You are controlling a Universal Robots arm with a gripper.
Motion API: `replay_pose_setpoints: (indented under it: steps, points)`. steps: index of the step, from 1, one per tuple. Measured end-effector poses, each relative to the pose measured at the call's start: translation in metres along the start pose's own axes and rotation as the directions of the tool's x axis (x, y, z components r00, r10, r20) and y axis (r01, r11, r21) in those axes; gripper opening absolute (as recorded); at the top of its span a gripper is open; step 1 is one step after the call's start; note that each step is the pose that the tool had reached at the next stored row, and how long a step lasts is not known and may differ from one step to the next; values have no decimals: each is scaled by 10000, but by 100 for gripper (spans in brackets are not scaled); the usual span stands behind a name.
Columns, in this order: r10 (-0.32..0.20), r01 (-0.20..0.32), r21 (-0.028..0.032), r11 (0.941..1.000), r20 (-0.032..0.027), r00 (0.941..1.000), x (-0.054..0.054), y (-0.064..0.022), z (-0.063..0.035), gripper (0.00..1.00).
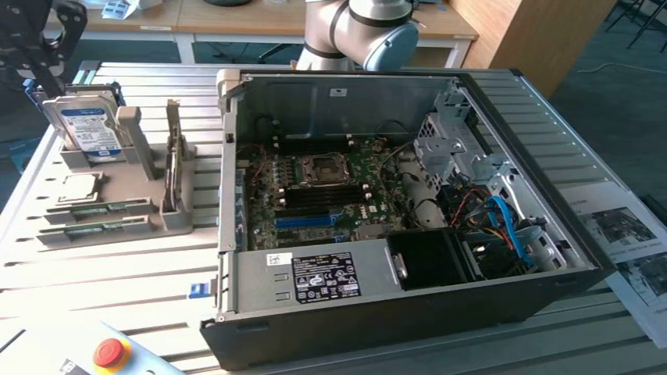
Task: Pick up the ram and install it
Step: 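Pick up the ram and move it above insertion slot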
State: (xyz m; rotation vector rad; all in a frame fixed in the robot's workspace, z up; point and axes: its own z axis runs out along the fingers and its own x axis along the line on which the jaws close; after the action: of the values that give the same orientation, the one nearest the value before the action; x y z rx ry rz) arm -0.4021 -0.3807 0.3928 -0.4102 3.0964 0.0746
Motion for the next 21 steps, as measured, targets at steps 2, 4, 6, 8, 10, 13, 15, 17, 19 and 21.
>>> replay_pose_setpoints:
  steps: [2, 4, 6, 8, 10, 13, 15, 17, 19, 21]
  points:
    - [-330, 330, -7, 9995, -15, 9995, 0, 0, 0, 10]
    - [-644, 644, -16, 9979, -29, 9979, 0, 0, 0, 10]
    - [-959, 959, -24, 9954, -42, 9954, 0, 0, 0, 10]
    - [-1276, 1276, -33, 9918, -56, 9918, 0, 0, 0, 10]
    - [-1610, 1609, -43, 9870, -70, 9869, 0, 0, 0, 10]
    - [-2093, 2093, -59, 9778, -90, 9778, 0, 0, 0, 10]
    - [-2418, 2417, -69, 9703, -102, 9703, 0, 0, 0, 10]
    - [-2756, 2756, -82, 9612, -116, 9612, 0, 0, 0, 10]
    - [-3078, 3077, -93, 9514, -128, 9514, 0, 0, 0, 10]
    - [-3397, 3396, -106, 9405, -140, 9404, 0, 0, 0, 10]
